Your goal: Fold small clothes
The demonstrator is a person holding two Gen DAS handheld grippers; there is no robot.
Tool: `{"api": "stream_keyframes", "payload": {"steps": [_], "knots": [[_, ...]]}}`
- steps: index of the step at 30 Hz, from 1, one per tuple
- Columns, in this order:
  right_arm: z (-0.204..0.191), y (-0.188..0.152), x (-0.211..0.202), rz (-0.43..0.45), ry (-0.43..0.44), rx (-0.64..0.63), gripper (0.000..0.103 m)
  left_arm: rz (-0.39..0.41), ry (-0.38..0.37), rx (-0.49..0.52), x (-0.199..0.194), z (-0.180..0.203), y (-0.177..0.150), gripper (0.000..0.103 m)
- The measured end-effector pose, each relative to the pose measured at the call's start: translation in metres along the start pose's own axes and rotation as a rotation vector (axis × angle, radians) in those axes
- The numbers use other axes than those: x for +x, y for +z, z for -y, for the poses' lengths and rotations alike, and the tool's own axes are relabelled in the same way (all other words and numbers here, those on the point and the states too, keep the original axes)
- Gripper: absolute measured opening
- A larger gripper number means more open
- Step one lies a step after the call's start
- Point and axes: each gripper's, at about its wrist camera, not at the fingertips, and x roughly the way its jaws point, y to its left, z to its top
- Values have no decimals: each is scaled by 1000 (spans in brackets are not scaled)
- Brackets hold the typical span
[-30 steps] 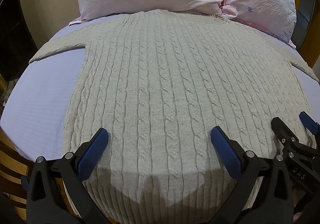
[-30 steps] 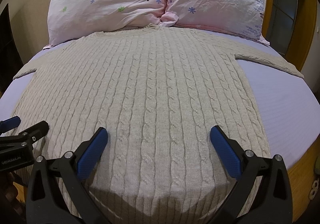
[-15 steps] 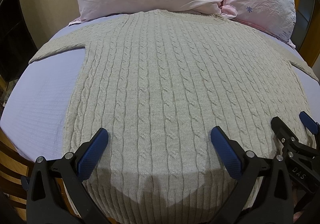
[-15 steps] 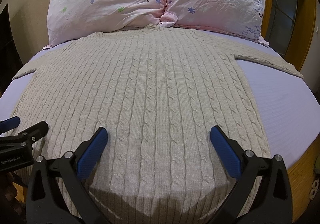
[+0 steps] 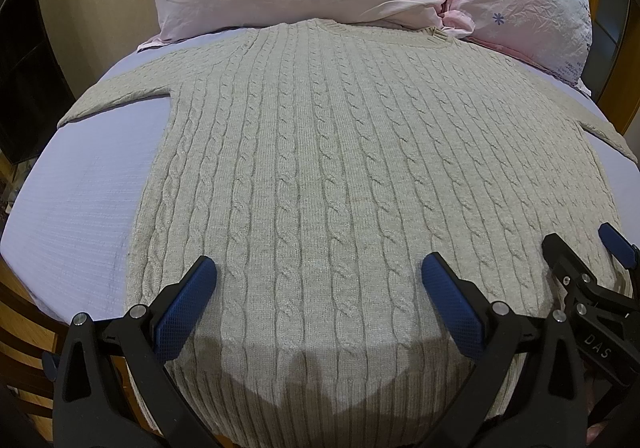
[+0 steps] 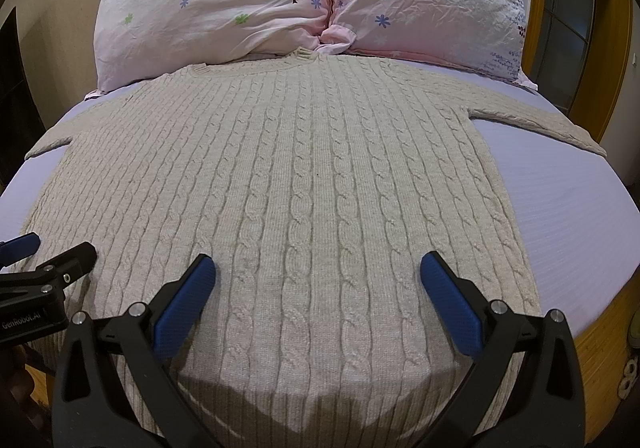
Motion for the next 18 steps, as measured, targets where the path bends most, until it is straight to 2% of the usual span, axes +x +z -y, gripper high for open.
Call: {"api": "stream_keyframes", "payload": {"steps": [9,12,13,16,18], "knots": [[0,0,0,4,8,-11,101,22,1,8,-1,1,-3,102],[16,8,-3,-4,94,-19,101,48,-4,15,-2,0,-6,102],[41,19,-9,25,108,41,101,66,-6,16,-3,0,-8,102],[139,55,-27,126,42,294,101,152,-12,25,-5,-1,-18,102],[208,76,-24,137,-7,467,101,180,-19,31,-6,-2,-20,102]]}}
